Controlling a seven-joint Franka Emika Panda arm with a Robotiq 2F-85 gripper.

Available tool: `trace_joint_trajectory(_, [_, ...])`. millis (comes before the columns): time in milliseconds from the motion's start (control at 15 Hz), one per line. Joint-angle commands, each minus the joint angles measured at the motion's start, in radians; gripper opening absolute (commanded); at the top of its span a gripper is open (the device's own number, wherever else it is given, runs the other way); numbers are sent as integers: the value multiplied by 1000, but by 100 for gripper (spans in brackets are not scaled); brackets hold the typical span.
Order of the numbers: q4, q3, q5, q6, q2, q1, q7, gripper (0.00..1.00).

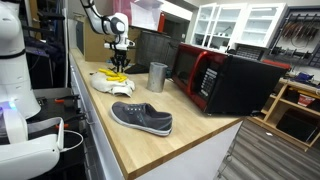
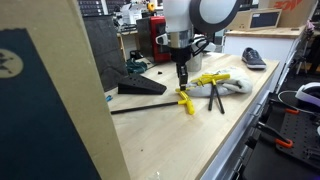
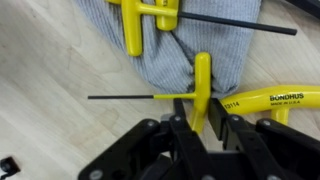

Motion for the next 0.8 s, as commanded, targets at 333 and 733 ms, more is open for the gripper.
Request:
trace_joint_trajectory(333, [24, -28, 84, 10, 37, -14, 75, 99])
trace_joint_trajectory(733, [23, -17, 157, 28, 45, -21, 49, 43])
